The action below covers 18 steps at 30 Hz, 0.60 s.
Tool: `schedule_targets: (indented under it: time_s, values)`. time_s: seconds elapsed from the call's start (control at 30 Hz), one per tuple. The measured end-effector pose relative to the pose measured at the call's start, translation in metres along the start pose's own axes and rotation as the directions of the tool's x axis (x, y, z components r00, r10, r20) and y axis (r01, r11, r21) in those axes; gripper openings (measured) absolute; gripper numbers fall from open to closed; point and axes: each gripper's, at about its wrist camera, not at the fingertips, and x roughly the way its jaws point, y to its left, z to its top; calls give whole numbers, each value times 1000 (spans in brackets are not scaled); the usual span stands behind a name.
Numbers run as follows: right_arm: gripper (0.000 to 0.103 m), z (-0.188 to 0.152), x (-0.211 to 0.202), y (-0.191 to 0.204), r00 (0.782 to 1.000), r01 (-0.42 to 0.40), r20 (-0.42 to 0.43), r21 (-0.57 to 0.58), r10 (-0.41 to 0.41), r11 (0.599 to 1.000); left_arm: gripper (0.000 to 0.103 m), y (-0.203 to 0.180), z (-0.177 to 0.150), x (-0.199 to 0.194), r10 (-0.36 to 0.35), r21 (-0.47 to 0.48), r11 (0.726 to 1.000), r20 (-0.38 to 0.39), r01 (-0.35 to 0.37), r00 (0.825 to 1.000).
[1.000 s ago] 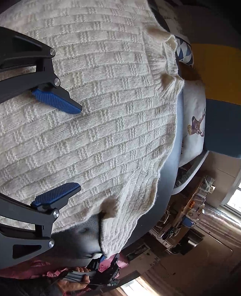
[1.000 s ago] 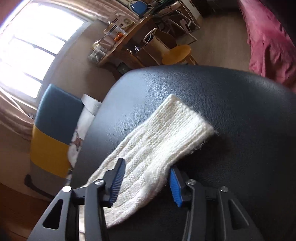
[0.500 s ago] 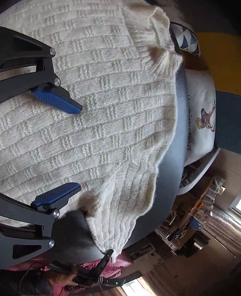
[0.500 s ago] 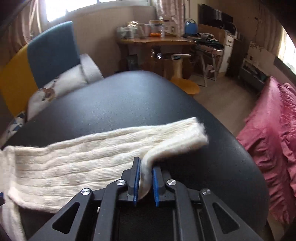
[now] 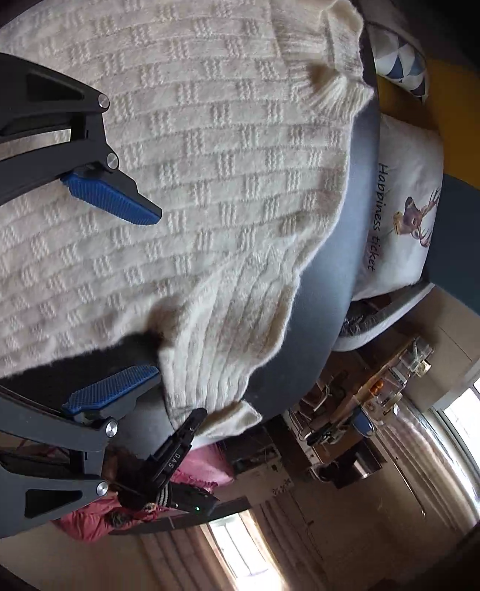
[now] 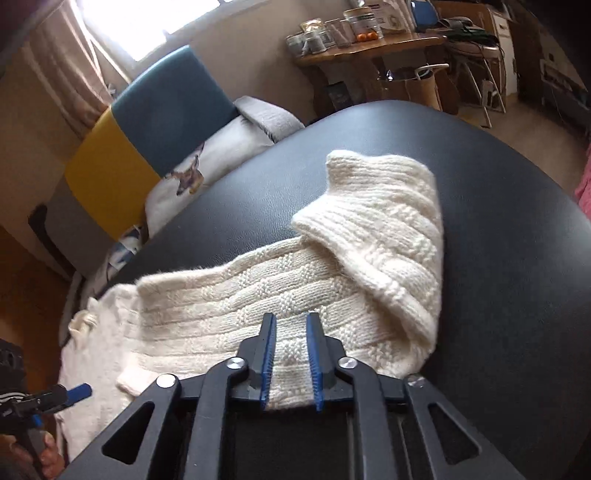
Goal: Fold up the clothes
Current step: 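Grasp a sweater sleeve cuff with the right tool and lift it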
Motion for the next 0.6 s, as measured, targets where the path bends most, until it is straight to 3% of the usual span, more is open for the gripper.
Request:
schedule_targets:
  time_s: [0.07,0.23,0.4,0.47,0.6]
  values:
    - [30,-5,-14,-8,999,-40,14,42,40,998,79,-18,9,6,-56,1,998,-18,56,998]
    - [30,-12,-26,-10,996,80,38,-18,-79,997,79,-82,33,48,-114,55,991,-77,118,990]
    - [30,-16,-20,3,965,262,65,-196,-254,945,79,-137,42,96,-22,169,985,-114,41,993]
    - [30,-19,-19,5,957,290,78,-228,-280,929,79,-148,44,111,10,190,982,-122,13,993]
    - [30,-23,-16,0,954,300,81,-246,-289,922,79,-146,50,128,24,147,989,-137,-3,990]
